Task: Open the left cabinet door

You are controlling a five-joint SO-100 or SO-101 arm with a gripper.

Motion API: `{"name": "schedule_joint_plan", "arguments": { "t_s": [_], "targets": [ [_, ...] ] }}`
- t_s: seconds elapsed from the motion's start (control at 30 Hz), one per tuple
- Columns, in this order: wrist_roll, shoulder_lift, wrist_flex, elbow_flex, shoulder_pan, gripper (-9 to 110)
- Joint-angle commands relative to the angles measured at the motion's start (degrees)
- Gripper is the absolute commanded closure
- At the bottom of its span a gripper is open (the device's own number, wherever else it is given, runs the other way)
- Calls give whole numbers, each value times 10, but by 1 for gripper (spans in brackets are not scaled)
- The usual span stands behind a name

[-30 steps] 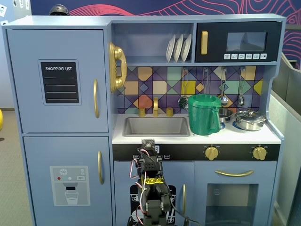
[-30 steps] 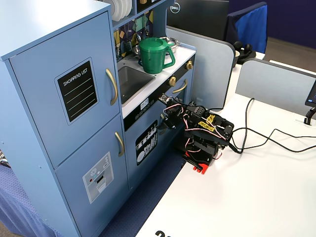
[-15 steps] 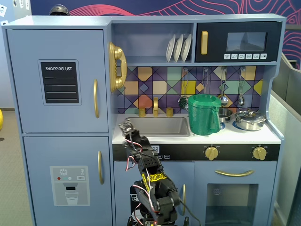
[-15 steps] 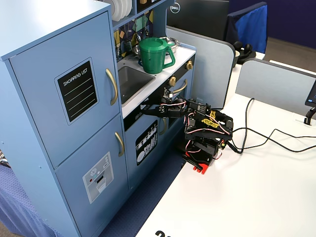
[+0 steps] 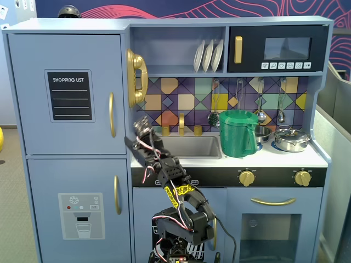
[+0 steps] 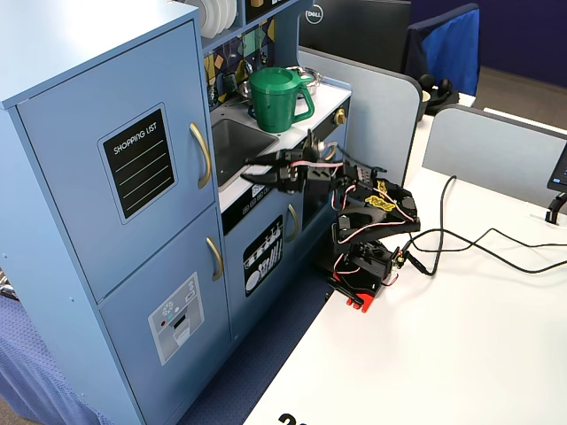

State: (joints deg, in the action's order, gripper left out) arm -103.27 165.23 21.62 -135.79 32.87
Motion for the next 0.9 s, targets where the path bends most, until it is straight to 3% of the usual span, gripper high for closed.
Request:
{"name": "schedule_joint_plan", "arguments": {
  "t_s": [0.0, 0.2, 0.87],
  "targets": [
    [75, -38, 54, 86, 4, 93],
    [132, -100, 83, 142, 8, 91],
    [32, -276, -37, 253, 53, 88]
  ]
}}
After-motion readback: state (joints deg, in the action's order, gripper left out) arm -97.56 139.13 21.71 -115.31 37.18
